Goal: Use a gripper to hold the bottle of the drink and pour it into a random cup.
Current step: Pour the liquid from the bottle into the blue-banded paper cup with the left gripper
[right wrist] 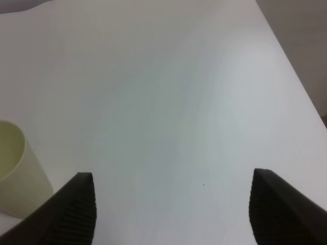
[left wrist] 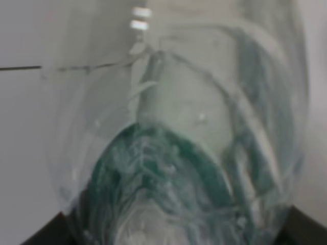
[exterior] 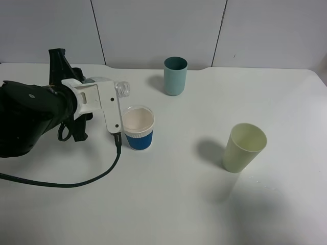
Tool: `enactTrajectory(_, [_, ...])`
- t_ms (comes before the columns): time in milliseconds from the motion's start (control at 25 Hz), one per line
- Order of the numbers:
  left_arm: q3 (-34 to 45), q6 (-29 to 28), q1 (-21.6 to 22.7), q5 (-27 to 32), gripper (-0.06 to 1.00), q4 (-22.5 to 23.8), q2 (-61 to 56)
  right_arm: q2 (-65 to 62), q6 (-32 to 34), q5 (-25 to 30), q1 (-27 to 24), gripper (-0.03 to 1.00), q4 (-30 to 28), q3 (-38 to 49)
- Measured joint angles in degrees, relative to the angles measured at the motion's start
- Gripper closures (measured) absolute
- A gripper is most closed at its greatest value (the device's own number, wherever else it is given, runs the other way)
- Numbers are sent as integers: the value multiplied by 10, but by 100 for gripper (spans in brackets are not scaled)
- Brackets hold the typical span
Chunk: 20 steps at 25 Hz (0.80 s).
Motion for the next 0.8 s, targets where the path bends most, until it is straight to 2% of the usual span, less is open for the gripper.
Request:
enactTrajectory(360, [0, 32, 0, -1, 44, -63, 0, 0, 0, 0, 0, 33, 0, 0])
enactTrajectory(800, [-1, 55, 0, -18, 44, -68, 0, 0, 0, 0, 0, 33, 0, 0])
